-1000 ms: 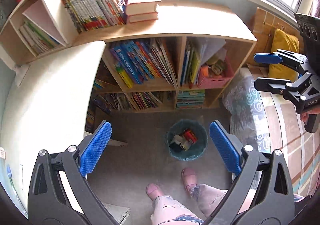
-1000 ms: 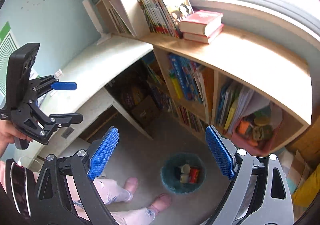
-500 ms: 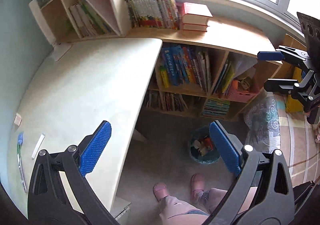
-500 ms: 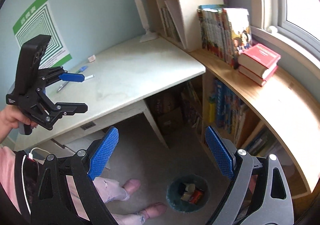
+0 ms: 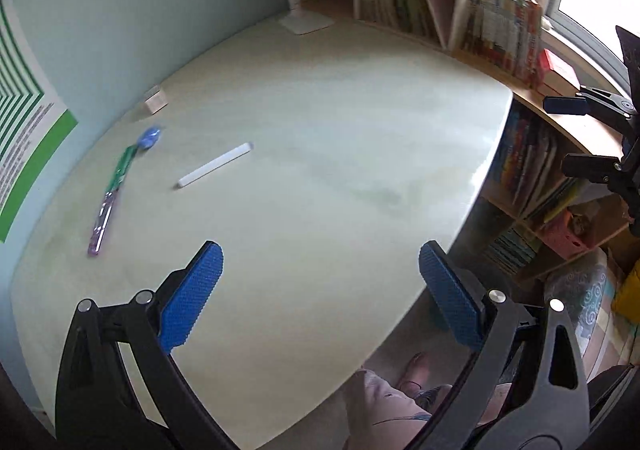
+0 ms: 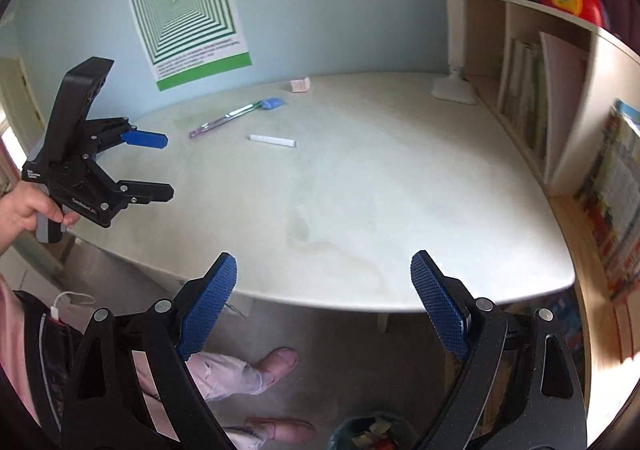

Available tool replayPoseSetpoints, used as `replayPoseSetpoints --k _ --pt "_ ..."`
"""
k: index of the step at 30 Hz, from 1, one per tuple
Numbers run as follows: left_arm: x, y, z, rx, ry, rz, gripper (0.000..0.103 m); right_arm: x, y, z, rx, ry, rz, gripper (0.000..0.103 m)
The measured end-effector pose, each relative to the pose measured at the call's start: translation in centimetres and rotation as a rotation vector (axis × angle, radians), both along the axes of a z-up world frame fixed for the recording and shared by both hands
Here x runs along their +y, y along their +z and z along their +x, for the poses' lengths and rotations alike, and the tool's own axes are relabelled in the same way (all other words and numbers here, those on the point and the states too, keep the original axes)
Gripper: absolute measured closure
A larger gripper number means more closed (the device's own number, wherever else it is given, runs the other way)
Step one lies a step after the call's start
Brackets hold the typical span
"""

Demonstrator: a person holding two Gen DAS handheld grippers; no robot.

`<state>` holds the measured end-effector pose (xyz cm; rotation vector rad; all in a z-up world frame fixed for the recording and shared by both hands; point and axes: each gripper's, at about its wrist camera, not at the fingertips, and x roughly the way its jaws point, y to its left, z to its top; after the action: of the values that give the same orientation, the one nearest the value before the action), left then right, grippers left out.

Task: Collect trash
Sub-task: 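Move both open tools back over the table toward the toothbrush pack, then grasp the toothbrush pack with the left tool while the right tool grasps the white marker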

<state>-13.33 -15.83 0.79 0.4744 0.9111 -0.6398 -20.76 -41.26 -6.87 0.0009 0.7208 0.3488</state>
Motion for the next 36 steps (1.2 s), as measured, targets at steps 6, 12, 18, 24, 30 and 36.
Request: replayPoseSetpoints --k 6,12,18,24,30,36 --pt "5.8 -0.3 5.7 -0.014 0.119 0.030 0.007 4.1 0.5 8.3 0.015 0.120 0.005 0.015" --pt "10.1 -1.2 10.2 -0.002 0.207 0.032 0.007 8.1 0.0 14.7 0.035 0.201 -0.018 0.015" --pt "13.2 -2.1 13.9 0.002 0.263 0.056 0.007 11.6 -1.3 20.1 0.082 0.272 -0.055 0.015" --pt "15.1 -3.0 17.5 0.000 0.276 0.086 0.007 13.5 -3.2 24.5 0.141 0.298 -0.074 0.015" --pt "16.5 -4.5 21.2 0.010 0.279 0.103 0.007 15.0 -5.1 27.8 0.199 0.314 -0.097 0.016" --pt "17.9 -6.6 24.8 0.033 0.280 0.121 0.007 17.1 -6.7 30.2 0.228 0.352 -0.127 0.016"
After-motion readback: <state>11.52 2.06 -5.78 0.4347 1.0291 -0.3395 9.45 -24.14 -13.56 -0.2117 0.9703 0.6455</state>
